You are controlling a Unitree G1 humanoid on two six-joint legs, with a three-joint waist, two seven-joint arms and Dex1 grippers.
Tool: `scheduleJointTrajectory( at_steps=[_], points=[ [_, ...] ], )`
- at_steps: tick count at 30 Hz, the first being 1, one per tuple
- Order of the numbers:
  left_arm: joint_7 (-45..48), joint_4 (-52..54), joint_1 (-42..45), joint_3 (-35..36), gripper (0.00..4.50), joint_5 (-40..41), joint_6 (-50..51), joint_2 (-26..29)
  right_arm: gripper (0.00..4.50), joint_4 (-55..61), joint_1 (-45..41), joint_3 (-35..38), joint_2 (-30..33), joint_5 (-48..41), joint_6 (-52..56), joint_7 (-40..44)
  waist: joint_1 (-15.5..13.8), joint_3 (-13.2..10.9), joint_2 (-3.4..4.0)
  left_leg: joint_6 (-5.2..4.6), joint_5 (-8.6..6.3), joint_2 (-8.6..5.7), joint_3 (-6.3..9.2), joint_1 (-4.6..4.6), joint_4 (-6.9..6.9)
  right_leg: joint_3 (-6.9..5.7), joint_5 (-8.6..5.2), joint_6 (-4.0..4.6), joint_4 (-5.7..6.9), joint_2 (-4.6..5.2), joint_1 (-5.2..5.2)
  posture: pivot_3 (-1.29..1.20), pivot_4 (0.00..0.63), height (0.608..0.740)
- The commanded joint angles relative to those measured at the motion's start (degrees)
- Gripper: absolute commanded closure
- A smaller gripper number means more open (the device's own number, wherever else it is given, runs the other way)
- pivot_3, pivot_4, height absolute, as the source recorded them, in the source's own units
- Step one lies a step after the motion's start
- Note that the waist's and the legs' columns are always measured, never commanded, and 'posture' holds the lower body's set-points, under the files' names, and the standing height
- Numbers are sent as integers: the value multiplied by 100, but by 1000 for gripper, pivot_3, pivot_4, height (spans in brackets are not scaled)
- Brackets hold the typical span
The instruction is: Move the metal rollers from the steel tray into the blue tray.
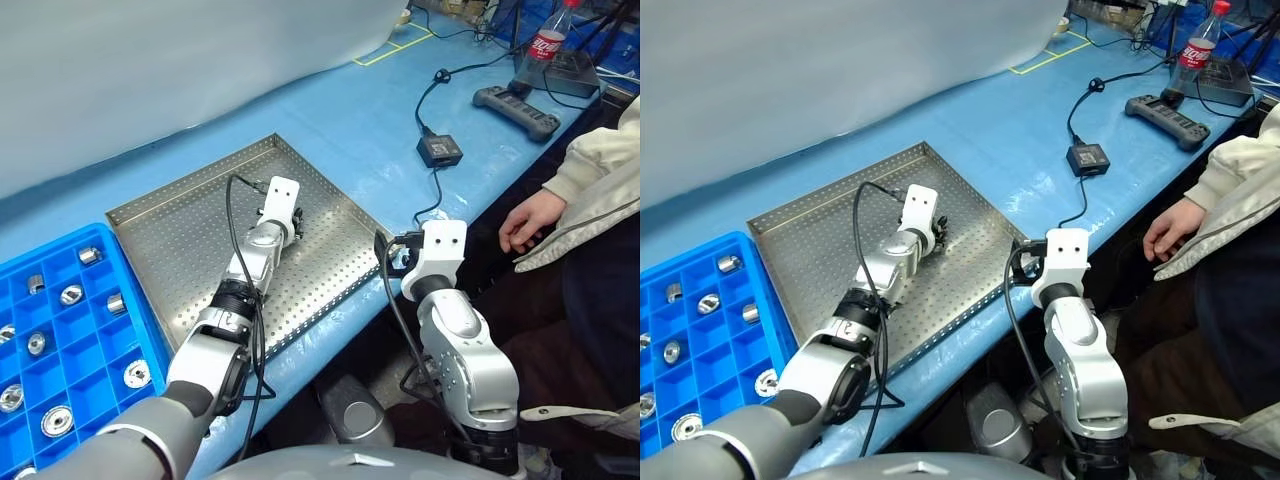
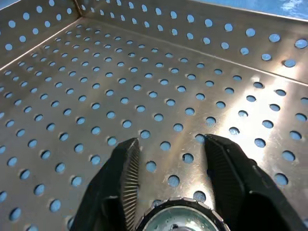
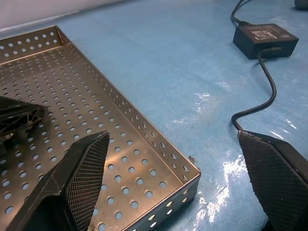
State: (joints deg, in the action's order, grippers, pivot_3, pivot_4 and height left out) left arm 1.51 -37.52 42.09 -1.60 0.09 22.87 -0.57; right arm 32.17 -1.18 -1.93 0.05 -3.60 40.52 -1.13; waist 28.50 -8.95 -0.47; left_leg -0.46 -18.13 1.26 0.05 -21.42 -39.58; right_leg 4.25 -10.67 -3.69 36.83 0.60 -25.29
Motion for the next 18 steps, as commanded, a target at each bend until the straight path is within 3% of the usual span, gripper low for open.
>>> scheduleJointTrajectory(
  at_steps=[1,7,13,18],
  points=[
    [-67,521,-293,104,2891,83,512,-29,0,100,-99,-58,-9,-47,-26,48,1,0,0,0,0,0,0,1,0,1,0,0,1,0,0,-452,150,740],
    [-141,1776,-639,326,2891,309,923,-121,0,-19,-224,-107,-2,-51,-22,127,-47,0,-1,0,1,0,0,8,0,2,0,-1,3,-2,5,-407,150,740],
    [-117,4036,-1034,585,2891,871,1248,-308,0,-221,-485,-313,-24,-70,-68,263,-287,-5,-8,0,1,0,-3,-7,0,10,2,-1,4,-2,-12,-360,150,740],
    [-64,5933,-1670,674,2891,1185,1608,-139,0,-447,-831,-559,-57,-150,-148,485,-531,-4,-7,-1,0,0,-3,-5,6,14,3,-1,0,-2,-12,-294,150,740]
  ],
)
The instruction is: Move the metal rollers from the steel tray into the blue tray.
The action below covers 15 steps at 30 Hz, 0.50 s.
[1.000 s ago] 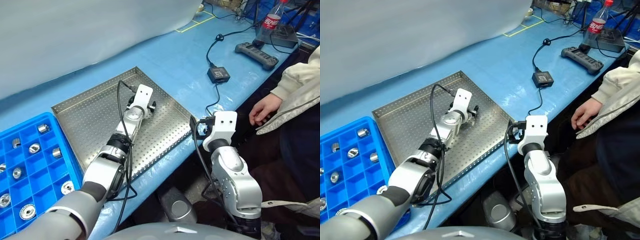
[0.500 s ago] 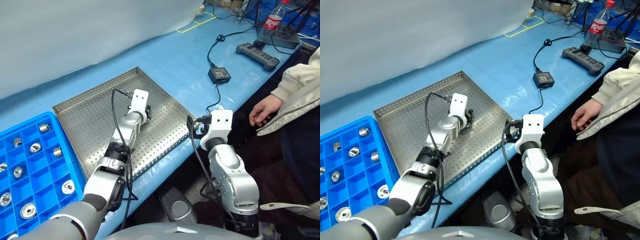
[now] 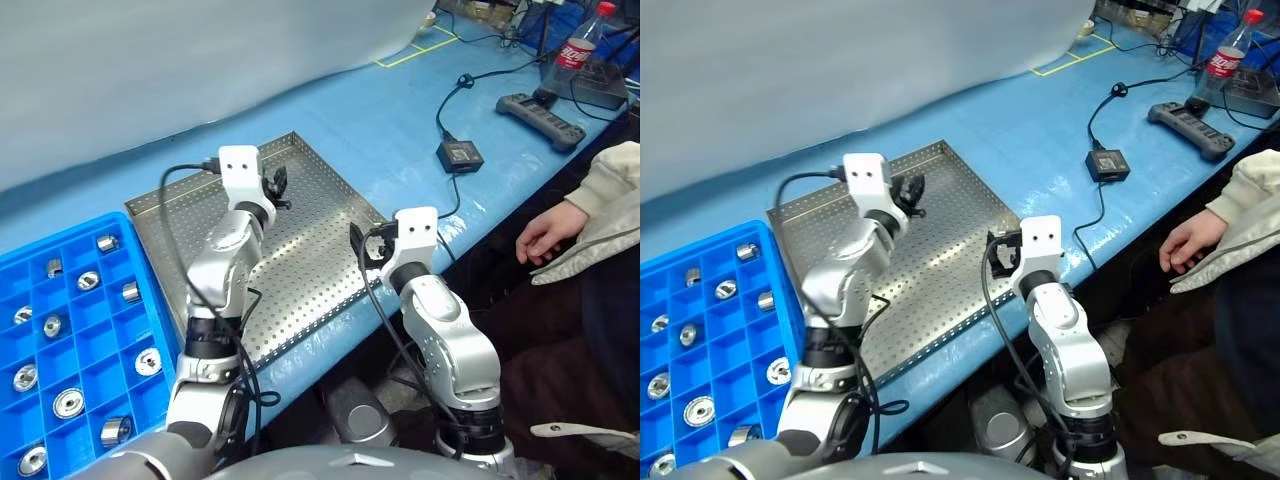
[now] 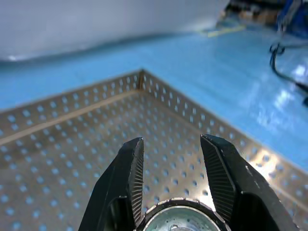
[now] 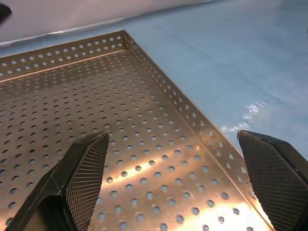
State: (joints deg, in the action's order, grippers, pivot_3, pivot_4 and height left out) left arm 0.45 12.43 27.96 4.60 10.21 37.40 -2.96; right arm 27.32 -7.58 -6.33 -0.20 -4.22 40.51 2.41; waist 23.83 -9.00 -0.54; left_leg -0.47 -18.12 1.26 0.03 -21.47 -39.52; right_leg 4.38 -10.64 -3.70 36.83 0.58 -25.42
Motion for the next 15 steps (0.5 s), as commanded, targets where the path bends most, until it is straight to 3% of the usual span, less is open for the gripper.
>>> scheduleJointTrajectory(
  at_steps=[1,8,15],
  points=[
    [83,1320,-477,18,2891,119,168,240,0,-50,-284,-190,-27,-121,-191,227,-117,0,0,0,0,0,1,0,0,-1,0,0,0,0,0,-279,150,740],
    [2,2975,-1767,-11,2891,-325,334,1019,0,-598,-761,-767,164,-174,-651,980,-603,-1,-6,2,2,2,6,32,-1,-3,7,13,2,-3,-1,-182,150,740],
    [-248,3701,-2890,353,2891,-615,743,1210,0,-975,-1086,-1221,180,-343,-976,1706,-1110,4,-17,-3,-2,1,9,29,-1,-14,14,34,-6,2,-3,-91,150,740]
  ],
)
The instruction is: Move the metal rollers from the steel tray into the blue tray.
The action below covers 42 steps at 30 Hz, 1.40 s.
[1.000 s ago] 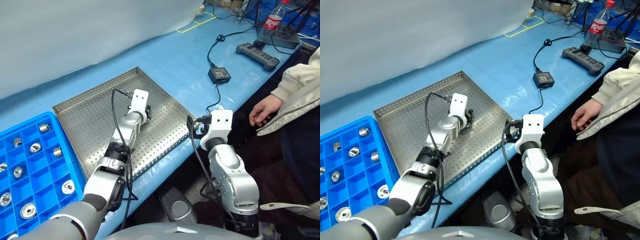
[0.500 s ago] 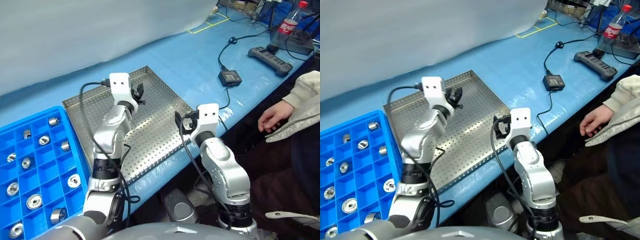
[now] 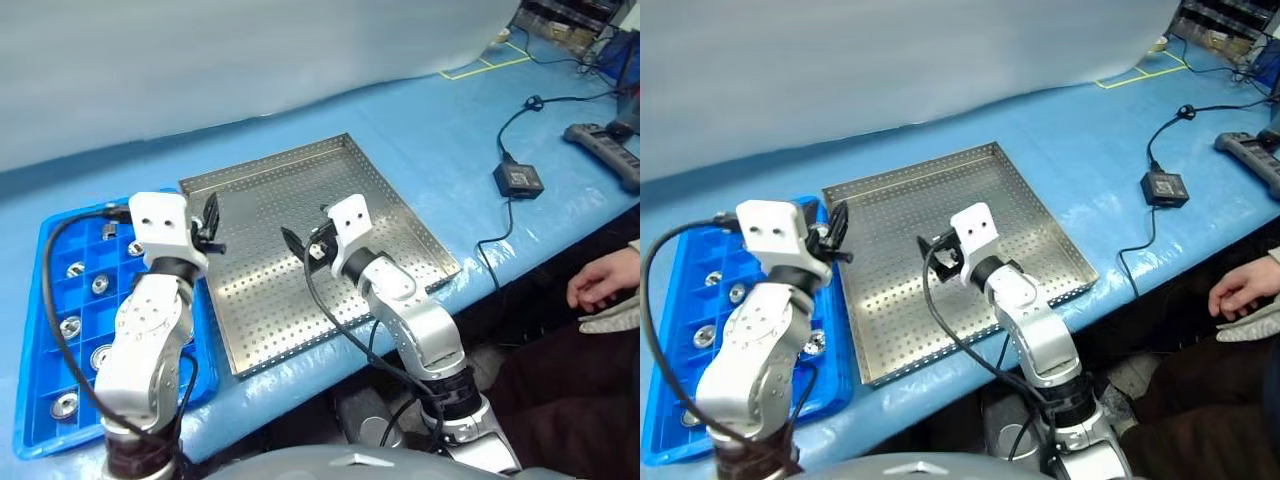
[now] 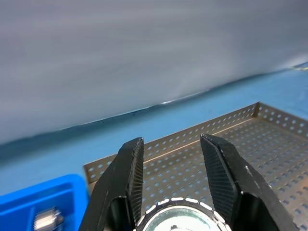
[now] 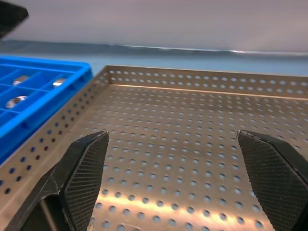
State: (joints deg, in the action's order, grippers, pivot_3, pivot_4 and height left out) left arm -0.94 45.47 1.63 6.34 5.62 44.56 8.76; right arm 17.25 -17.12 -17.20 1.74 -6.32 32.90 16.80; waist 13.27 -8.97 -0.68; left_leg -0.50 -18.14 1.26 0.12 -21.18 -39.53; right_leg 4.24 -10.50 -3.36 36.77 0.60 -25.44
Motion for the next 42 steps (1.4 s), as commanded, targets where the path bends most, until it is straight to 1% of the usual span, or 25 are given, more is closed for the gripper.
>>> scheduleJointTrajectory(
  at_steps=[1,4,8,9,15,24,29,32,36,39,42],
  points=[
    [-127,441,-429,263,2891,-153,39,1,0,5,-147,-183,6,-150,-246,363,-127,2,-4,0,0,0,3,0,0,-4,-1,2,0,0,0,-87,150,740],
    [-240,522,-966,512,2891,-227,19,-115,0,-44,-163,-308,91,-212,-320,639,-316,3,-6,1,0,1,6,-2,0,-10,-3,7,1,2,-2,-66,150,740],
    [-271,466,-1448,733,2891,-179,-113,-283,0,-87,-166,-387,126,-191,-347,790,-511,8,-20,1,0,1,7,-1,-1,-16,-7,13,2,4,0,-45,150,740],
    [-272,434,-1495,782,2891,-134,-153,-352,0,-97,-170,-400,123,-193,-347,816,-558,10,-24,2,0,1,7,0,-2,-18,-8,15,3,4,1,-39,150,740],
    [-105,151,-1551,751,2891,-85,-368,-357,0,-96,-145,-505,104,-165,-345,892,-759,20,-41,6,3,3,10,2,-2,-26,-13,24,6,3,3,-34,150,740],
    [-175,-445,-1416,922,2891,36,-393,-502,0,34,-16,-458,134,-140,-293,789,-796,22,-44,6,3,5,9,2,-2,-29,-14,28,5,2,3,-77,150,740],
    [-56,-713,-1339,920,2891,92,-489,-457,0,100,40,-399,162,-147,-251,724,-788,22,-45,6,3,6,8,2,-2,-30,-15,28,5,2,3,-94,150,740],
    [-40,-685,-1265,895,2891,120,-517,-447,0,145,57,-390,201,-154,-235,706,-782,23,-46,6,3,6,9,2,-2,-30,-15,28,5,1,3,-99,150,740],
    [-94,-437,-1168,1033,2891,258,-508,-517,0,187,68,-368,221,-167,-199,670,-780,23,-46,6,3,7,9,1,-2,-30,-15,29,5,1,3,-93,150,740],
    [-18,-440,-1143,988,2891,270,-505,-417,0,182,69,-363,204,-181,-169,648,-780,23,-46,6,3,8,9,1,-2,-30,-15,29,5,1,3,-74,150,740],
    [83,-736,-963,848,2891,196,-637,-268,0,151,63,-401,191,-190,-143,667,-799,24,-47,6,3,8,10,1,-1,-33,-15,31,6,0,3,-55,150,740]
  ],
)
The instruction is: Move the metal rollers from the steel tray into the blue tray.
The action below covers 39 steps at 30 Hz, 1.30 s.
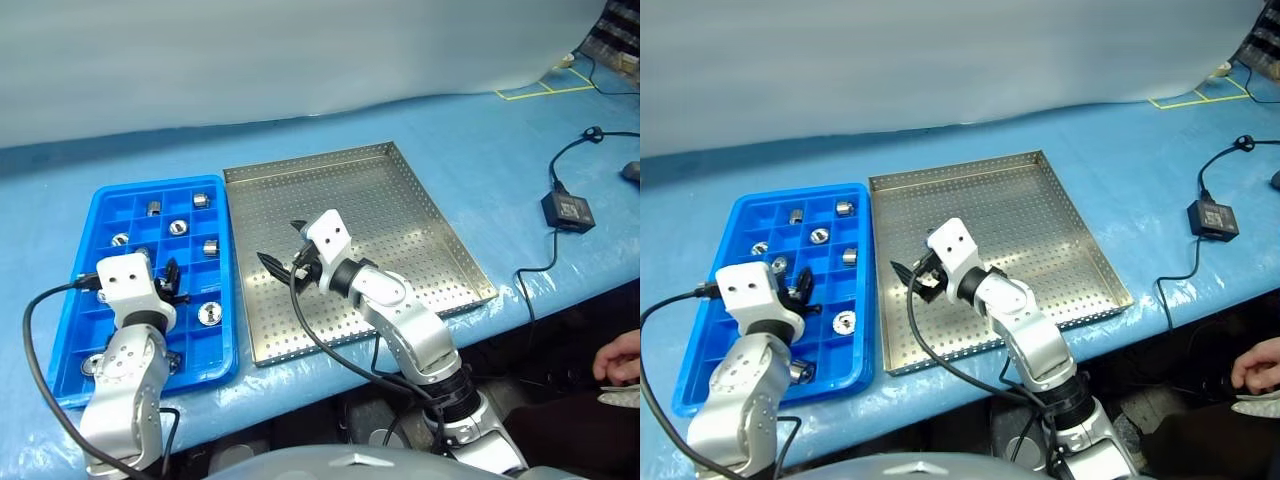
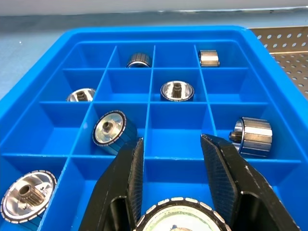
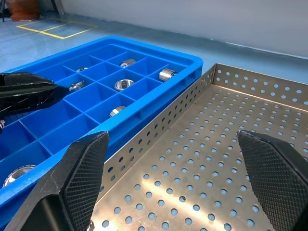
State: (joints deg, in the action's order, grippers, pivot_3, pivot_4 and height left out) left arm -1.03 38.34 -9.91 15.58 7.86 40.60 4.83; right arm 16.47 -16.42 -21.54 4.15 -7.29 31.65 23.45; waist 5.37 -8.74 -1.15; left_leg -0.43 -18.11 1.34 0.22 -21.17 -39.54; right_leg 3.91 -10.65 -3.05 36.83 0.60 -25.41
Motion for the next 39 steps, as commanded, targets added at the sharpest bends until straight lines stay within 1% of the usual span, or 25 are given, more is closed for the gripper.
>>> scheduleJointTrajectory(
  at_steps=[1,7,13,15,16,22,27,32,35,39],
  points=[
    [80,-189,304,-117,2891,-91,-287,182,0,214,-15,15,-52,-93,-15,14,-18,1,-1,0,0,0,0,0,0,0,0,0,1,0,1,-53,150,740],
    [-13,-951,758,-126,2891,-204,-459,285,0,187,-35,-1,-57,-86,-12,29,-50,4,-5,1,1,-1,0,2,-1,-2,1,0,0,0,3,-53,150,740],
    [-78,-1373,800,-72,2891,-287,-605,315,0,233,20,45,-46,-70,13,-41,-53,4,-5,1,1,0,1,0,0,-3,0,2,-1,2,1,-72,150,740],
    [-65,-1333,773,-46,2176,-259,-594,301,0,258,46,59,-52,-64,23,-79,-50,4,-5,1,1,0,0,0,0,-2,0,2,-1,2,1,-84,150,740],
    [-58,-1303,761,-40,1965,-247,-586,298,0,267,55,65,-56,-65,26,-90,-49,4,-5,1,1,0,0,0,0,-2,0,2,0,2,1,-84,150,740],
    [-8,-735,766,43,28,-26,-652,178,0,324,103,84,-39,-64,56,-151,-38,4,-6,1,1,1,0,0,0,-2,0,2,0,1,1,-93,150,740],
    [4,246,833,175,28,489,-571,1,0,352,109,133,-26,-88,82,-157,-42,4,-7,1,0,2,0,-6,0,-2,0,1,-4,3,-1,-82,150,740],
    [-27,727,695,137,28,517,-296,114,0,278,69,160,-32,-92,64,-123,-38,5,-7,1,0,2,0,-2,0,-2,0,2,-1,0,-1,-57,150,740],
    [143,1044,408,-44,28,483,-217,298,0,229,34,167,-28,-102,56,-76,-42,5,-7,1,0,3,0,-2,0,-2,0,3,0,-2,0,-40,150,740],
    [52,1210,91,15,28,577,-260,130,0,174,-6,164,-32,-105,48,-24,-73,5,-8,1,0,3,0,-3,0,-2,-1,3,-3,0,0,-30,150,740]
  ],
)
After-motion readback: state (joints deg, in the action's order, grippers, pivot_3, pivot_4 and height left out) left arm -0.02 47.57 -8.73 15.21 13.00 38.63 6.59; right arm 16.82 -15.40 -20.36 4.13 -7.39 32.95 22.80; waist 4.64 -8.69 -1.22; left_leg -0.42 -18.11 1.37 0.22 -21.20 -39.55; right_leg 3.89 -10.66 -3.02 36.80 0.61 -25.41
